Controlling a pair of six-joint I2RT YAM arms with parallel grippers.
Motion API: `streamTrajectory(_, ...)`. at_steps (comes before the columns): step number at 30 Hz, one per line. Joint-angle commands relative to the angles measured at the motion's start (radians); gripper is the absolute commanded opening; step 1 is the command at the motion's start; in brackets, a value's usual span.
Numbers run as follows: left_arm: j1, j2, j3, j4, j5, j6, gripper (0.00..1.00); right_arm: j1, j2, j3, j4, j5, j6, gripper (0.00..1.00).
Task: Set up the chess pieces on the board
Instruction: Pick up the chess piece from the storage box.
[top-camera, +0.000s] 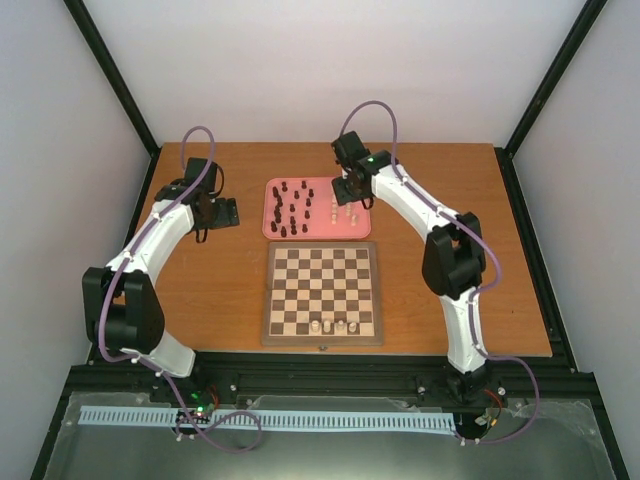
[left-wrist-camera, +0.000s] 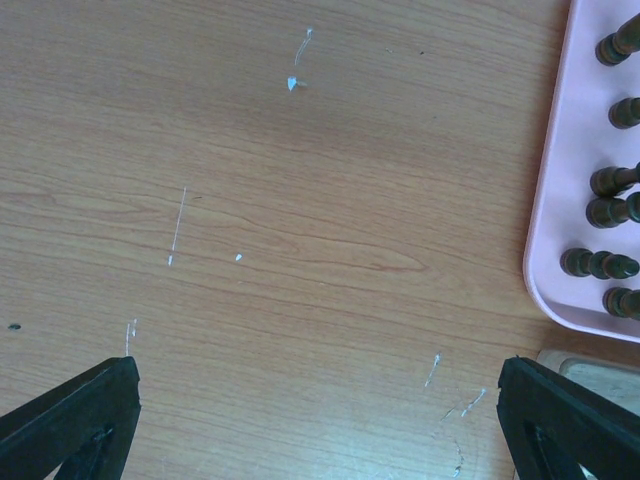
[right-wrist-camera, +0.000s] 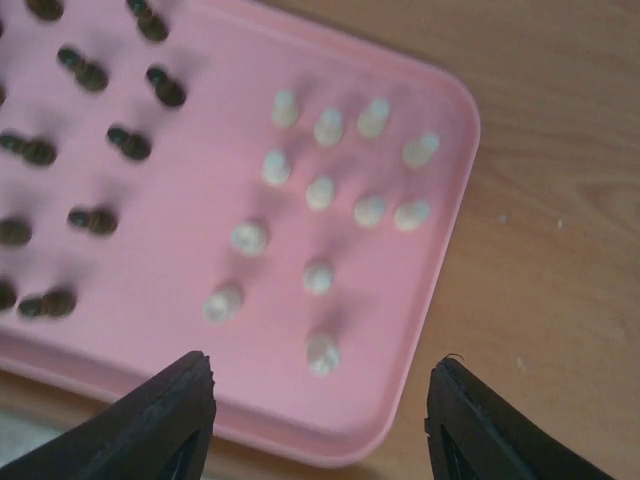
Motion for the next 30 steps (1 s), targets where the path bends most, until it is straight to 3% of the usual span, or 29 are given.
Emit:
streamTrajectory(1,-0.004,-0.008,0.002,-0.004,0.002,0.012,1.0,-0.052,0.122,0.154,0.035,-0.015,-0.052,0.56)
streamTrajectory(7,-0.003,0.001,-0.005,-0.004,0.001,0.015,1.0,-0.109,0.251,0.3,0.01,-0.093,-0.061,0.48)
streamTrajectory(18,-0.003,0.028,-0.004,0.01,0.013,0.013,1.0,-0.099,0.267,0.277,-0.001,-0.152,-0.088,0.45)
streamTrajectory(30,-0.003,0.025,-0.008,0.012,0.009,0.012,1.0,-0.044,0.252,0.207,-0.013,-0.096,-0.089,0.42)
